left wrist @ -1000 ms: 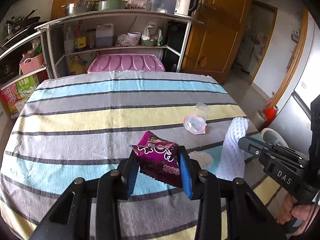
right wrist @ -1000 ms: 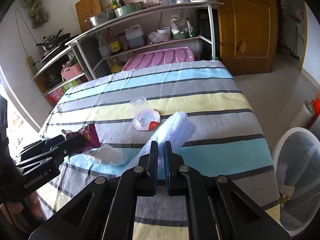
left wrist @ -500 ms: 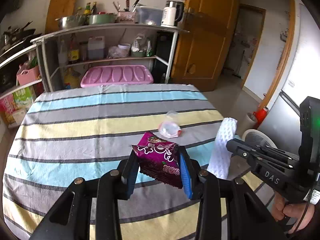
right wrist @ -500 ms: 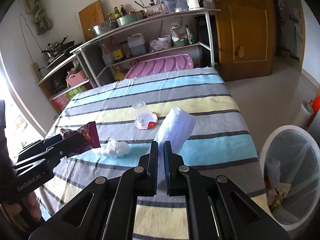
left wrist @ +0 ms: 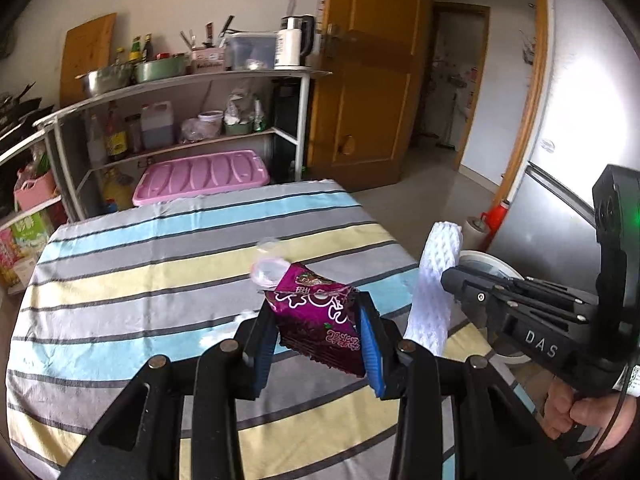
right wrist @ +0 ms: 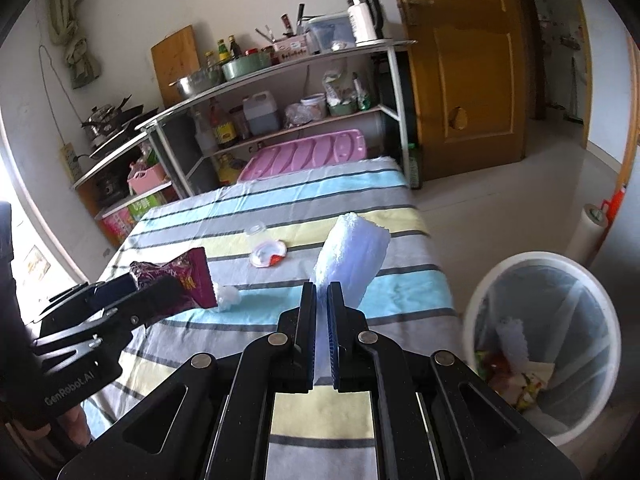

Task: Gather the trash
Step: 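Lift both held items and carry them over the white bin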

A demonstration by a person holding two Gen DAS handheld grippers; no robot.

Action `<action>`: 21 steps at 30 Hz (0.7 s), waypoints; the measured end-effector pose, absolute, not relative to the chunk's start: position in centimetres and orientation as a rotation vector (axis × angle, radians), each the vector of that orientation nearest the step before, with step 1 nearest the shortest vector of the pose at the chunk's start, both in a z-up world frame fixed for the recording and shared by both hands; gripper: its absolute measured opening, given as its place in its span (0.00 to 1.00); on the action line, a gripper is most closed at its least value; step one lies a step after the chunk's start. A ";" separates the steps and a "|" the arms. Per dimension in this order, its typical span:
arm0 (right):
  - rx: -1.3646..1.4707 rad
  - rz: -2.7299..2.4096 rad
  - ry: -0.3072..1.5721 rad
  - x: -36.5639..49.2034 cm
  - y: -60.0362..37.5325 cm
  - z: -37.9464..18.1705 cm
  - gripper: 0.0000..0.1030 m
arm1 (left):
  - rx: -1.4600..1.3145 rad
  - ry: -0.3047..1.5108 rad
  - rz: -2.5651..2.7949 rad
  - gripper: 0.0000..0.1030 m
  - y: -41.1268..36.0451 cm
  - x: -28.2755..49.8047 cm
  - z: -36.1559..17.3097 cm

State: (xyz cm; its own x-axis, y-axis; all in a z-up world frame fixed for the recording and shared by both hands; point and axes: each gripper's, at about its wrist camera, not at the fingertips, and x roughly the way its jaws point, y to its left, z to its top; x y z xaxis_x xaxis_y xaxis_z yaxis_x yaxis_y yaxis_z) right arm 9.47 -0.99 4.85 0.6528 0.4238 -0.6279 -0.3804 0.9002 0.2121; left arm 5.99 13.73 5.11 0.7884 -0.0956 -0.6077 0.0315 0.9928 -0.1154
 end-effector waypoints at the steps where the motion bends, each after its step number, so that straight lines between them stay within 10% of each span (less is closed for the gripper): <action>1: 0.067 0.452 0.726 9.4 -1.4 5.0 0.05 | -0.099 0.659 -0.076 0.38 13.3 6.1 5.2; 21: 0.159 0.229 0.705 8.7 -14.7 5.5 0.05 | -0.003 0.682 -0.316 0.38 0.8 9.3 5.1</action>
State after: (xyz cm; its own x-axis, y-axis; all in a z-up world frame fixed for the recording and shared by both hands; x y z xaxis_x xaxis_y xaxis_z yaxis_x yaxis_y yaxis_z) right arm 8.66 -14.75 5.47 0.7379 0.2612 -0.6223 -0.1541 0.9629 0.2215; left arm 9.28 0.82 5.15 0.7301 -0.2884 -0.6195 0.2865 0.9522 -0.1056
